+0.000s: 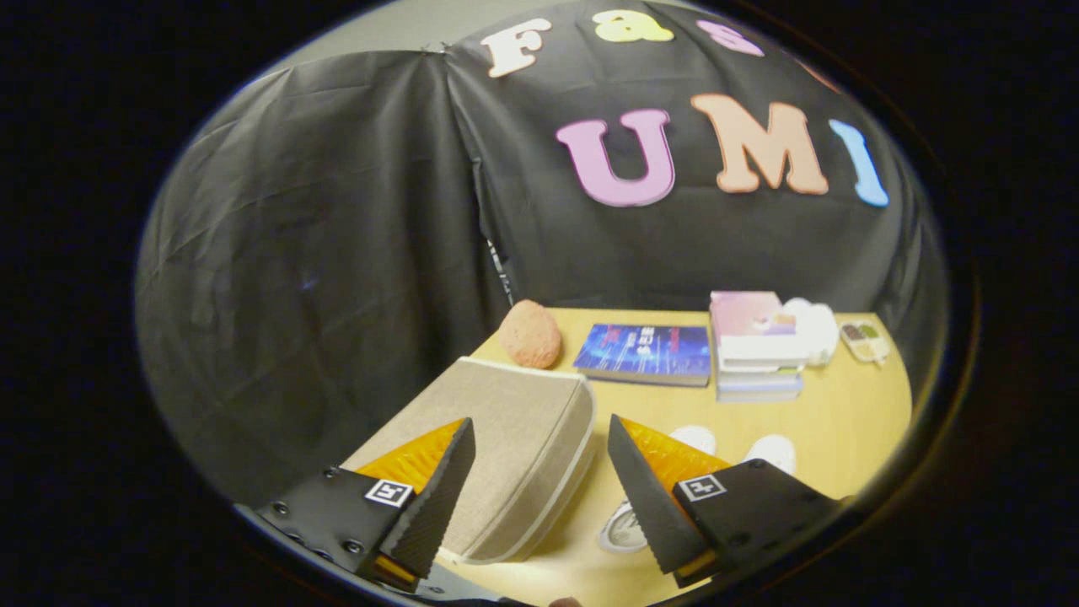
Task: Open the storage box then place both shoes into the box .Put the left shoe in first, then the right shoe, with the right side of both shoes facing outward in a uniform manner.
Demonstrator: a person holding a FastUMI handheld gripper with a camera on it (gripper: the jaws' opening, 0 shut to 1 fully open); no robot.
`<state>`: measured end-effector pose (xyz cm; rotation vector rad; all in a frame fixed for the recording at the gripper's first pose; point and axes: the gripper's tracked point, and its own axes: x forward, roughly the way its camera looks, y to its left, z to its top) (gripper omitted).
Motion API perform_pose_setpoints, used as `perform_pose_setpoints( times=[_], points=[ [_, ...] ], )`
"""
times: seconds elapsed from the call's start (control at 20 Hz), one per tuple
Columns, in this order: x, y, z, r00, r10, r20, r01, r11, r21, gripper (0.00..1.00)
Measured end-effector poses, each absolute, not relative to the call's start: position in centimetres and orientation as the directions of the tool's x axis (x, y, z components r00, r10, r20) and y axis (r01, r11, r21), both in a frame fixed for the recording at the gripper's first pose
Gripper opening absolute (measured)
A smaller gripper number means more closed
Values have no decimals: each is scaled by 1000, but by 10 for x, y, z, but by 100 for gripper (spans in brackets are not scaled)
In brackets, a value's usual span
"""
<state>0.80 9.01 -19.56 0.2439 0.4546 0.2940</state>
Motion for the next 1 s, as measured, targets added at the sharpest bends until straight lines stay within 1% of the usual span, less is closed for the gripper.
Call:
perform_pose_setpoints(
  times=[0.1,0.2,0.35,0.55,0.75,1.0],
  points=[
    [9,96,-212,824,382,-417,-193,883,428,98],
    [7,98,-230,799,418,-433,-135,825,548,98],
    [11,97,-254,775,459,-434,-62,738,671,99],
    [11,101,-272,759,522,-389,5,592,806,99],
    [12,106,-284,765,558,-323,66,431,900,99],
    [8,115,-296,754,600,-266,115,277,954,99]
  ],
)
